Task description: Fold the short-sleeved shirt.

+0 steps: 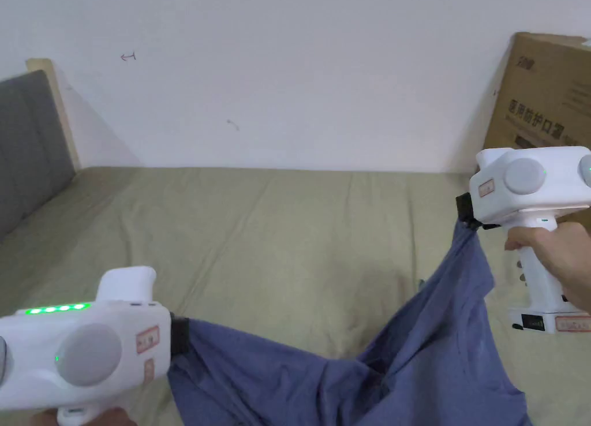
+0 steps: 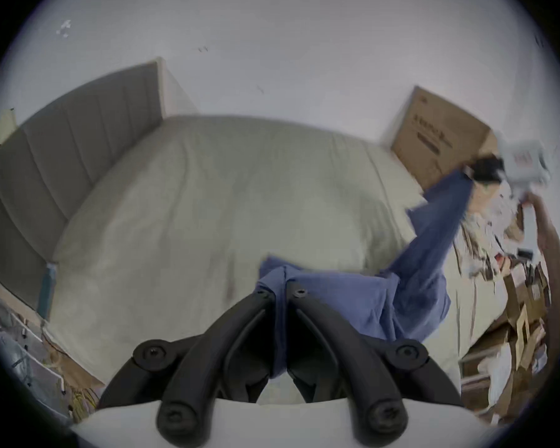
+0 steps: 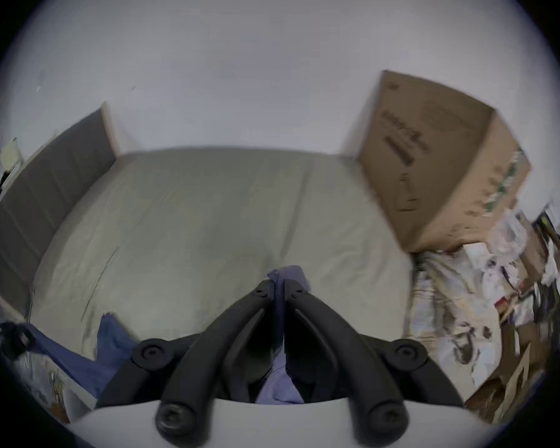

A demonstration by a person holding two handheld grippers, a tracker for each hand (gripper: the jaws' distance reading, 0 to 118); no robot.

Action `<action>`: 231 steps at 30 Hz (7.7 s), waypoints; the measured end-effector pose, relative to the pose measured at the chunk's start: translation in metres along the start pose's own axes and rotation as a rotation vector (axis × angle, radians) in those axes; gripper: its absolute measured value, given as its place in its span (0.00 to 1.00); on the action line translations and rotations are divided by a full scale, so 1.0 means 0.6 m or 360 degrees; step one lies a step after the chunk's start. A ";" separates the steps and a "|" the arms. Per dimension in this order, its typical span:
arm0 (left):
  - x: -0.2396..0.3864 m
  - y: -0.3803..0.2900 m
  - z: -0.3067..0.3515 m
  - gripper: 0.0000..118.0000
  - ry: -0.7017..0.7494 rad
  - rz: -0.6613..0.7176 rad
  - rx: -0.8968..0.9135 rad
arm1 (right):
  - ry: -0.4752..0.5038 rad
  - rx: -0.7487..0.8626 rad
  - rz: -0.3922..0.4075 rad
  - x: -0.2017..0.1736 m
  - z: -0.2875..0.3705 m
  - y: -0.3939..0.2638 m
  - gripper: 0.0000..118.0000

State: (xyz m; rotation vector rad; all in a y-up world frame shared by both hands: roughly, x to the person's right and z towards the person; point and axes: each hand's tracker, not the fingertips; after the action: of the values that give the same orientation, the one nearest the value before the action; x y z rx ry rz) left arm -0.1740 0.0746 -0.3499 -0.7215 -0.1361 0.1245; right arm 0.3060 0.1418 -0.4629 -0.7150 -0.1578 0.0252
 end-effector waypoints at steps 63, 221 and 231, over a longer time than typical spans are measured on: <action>-0.261 -0.166 -0.065 0.04 0.0559 -0.0165 -0.0193 | 0.0031 -0.0673 -0.0695 0.085 -0.202 -0.390 0.05; 0.012 0.669 -0.228 0.03 0.0767 -0.0397 0.0877 | -0.0163 0.0586 -0.0258 -0.043 -0.017 0.471 0.04; -0.035 0.368 -0.497 0.03 0.0745 -0.0423 0.0226 | -0.0100 -0.0088 -0.0212 -0.075 -0.323 0.185 0.04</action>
State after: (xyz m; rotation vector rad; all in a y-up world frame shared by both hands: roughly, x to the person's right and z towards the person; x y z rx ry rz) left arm -0.1597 0.0420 -0.7196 -0.5688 0.2225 -0.2865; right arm 0.2944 0.0960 -0.6861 -0.7578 -0.2668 -0.0841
